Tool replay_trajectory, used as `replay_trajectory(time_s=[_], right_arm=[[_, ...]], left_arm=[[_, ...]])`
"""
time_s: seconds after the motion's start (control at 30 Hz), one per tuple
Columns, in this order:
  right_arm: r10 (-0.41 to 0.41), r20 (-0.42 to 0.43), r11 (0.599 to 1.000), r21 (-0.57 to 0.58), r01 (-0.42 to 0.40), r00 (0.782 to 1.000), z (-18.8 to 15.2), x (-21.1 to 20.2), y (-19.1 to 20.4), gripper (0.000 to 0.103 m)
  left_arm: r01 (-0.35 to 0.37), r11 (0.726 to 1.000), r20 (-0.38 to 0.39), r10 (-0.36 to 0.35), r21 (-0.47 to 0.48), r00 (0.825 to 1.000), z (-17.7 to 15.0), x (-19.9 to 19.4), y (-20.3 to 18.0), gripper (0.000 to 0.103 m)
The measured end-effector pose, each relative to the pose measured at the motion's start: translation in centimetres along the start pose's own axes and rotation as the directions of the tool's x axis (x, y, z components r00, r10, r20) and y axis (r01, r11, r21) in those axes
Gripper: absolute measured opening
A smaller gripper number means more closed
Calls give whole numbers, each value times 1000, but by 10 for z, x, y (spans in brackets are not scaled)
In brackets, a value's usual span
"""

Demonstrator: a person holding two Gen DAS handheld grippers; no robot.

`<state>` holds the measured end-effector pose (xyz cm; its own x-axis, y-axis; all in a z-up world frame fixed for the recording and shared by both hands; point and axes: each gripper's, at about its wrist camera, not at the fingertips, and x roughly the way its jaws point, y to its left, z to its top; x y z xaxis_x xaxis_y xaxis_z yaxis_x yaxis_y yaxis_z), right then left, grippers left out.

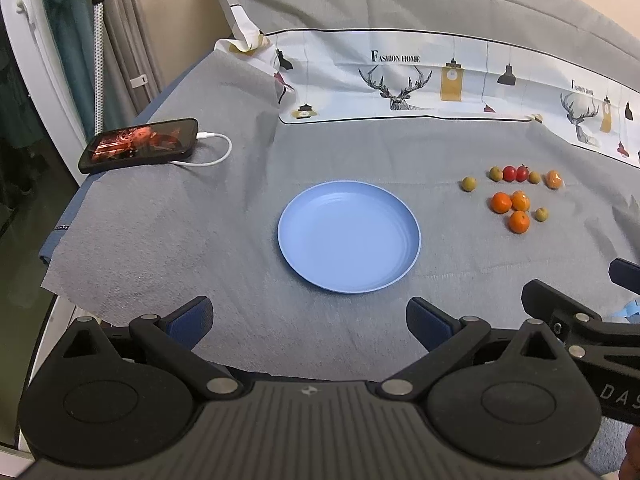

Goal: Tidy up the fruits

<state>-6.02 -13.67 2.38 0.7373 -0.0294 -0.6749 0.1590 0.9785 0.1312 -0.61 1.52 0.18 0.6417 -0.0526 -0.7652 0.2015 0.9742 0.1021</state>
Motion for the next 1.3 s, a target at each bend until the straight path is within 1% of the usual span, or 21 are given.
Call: replay_trajectory(time_s=[1.3], right_arm=[[17, -30, 1000, -6, -18, 999, -1, 11, -1, 103]], left_arm=[[-17, 1000, -28, 17, 19, 999, 1, 11, -4, 103]])
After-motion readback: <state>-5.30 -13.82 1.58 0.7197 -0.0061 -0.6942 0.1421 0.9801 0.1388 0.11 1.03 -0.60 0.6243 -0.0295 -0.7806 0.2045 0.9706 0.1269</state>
